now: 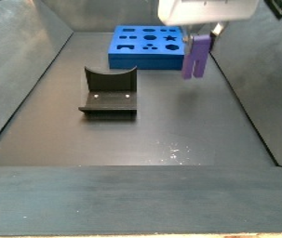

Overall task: Pick up the double-square object. Move to above the board. Insert the double-square object.
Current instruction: Move to above the board.

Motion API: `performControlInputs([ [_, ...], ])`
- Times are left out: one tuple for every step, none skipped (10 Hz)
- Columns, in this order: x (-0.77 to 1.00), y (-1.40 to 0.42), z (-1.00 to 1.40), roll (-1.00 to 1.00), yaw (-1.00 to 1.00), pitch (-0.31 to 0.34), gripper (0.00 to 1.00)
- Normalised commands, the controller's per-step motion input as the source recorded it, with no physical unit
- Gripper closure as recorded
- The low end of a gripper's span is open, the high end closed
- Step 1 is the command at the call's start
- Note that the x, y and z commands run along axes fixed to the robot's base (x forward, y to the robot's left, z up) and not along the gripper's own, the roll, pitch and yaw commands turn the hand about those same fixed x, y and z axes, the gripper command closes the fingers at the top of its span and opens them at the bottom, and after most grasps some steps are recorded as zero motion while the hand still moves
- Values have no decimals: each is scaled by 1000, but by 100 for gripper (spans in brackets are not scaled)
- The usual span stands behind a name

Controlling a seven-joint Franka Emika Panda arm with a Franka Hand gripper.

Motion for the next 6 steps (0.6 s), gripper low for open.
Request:
performControlInputs([
  [163, -76, 1000, -46, 24, 73, 100],
  [156, -76, 1000, -52, 25, 76, 100],
  [146, -73, 1000, -60, 27, 78, 100],
  [142, -72, 1000, -63, 28, 76, 100],
  [131, -70, 1000, -70, 24, 74, 100],
  [123, -68, 1000, -73, 25, 70, 100],
])
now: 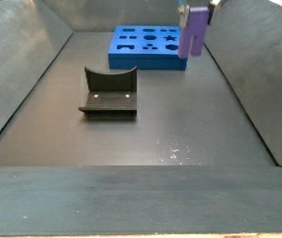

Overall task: Pick up the double-square object. Move to above the board. Insert the double-square object.
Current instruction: Move to above the board.

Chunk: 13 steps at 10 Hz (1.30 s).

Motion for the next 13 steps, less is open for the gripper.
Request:
performControlInputs([
  [114, -67, 1000, -72, 24, 68, 100],
  [104, -65, 1000, -65, 20, 67, 100],
  [95, -63, 1000, -62, 18, 70, 100],
  [87, -62, 1000, -60, 20, 71, 100],
  [77, -60, 1000, -58, 22, 70, 100],
  [71, -58, 1000, -56, 24, 67, 100],
  [66, -57, 1000, -56, 25, 70, 100],
  [54, -53, 1000, -58, 26, 69, 100],
  [49, -52, 1000, -59, 25, 68, 100],
  [38, -44, 955, -62, 26, 70, 100],
  [27, -33, 812, -63, 27, 72, 100],
  [14, -21, 618, -65, 27, 72, 100],
  [12, -16, 522, -66, 26, 71, 100],
])
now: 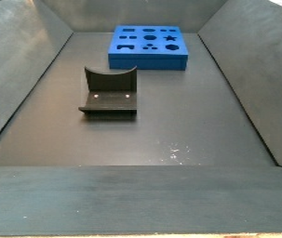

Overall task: Pick up the double-square object. Move to above the board. Insert the double-square object.
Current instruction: Move to above the board.

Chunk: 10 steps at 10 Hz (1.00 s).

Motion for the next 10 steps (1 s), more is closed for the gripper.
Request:
performControlInputs([
  [8, -8, 284, -68, 27, 74, 100],
  [8, -6, 188, -68, 27, 74, 100],
  [339, -1000, -43, 152, -1000, 201, 100],
  [347, -1000, -52, 168, -1000, 205, 100],
  [390, -1000, -58, 189, -966, 261, 100],
  [403, -1000, -55, 129, -795, 251, 100],
  [416, -1000, -38, 74, -451, 224, 100],
  [433, -1000, -34, 50, -271, 192, 100],
  [413, -857, -27, 57, -97, 176, 100],
  [350, -678, -13, 64, -61, 171, 100],
])
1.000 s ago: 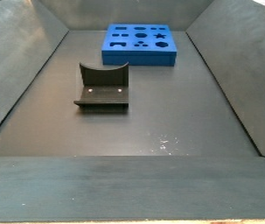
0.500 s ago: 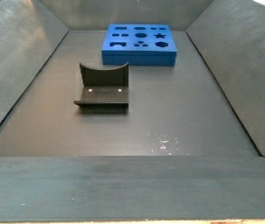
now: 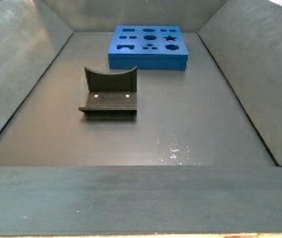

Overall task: Pick up the double-square object. Move to above the board. Insert the double-square object.
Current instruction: Move to above the board, then insert the double-square object.

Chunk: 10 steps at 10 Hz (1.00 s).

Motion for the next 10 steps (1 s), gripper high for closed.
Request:
performControlInputs([
  [226, -363, 7, 70, -27, 161, 100],
  [159, -221, 16, 64, -13, 136, 100],
  [0, 0, 0, 0, 0, -6, 100],
  [40, -31, -20, -9, 0, -20, 100],
  [100, -154, -120, -71, 94, -163, 100],
  [169, -151, -280, -160, 171, -180, 100],
  [271, -146, -291, -249, 186, -146, 100],
  [266, -177, -311, -197, 160, -169, 100],
  [269, -151, -337, -206, 169, -149, 100],
  [277, -174, -311, -120, 174, -197, 100],
])
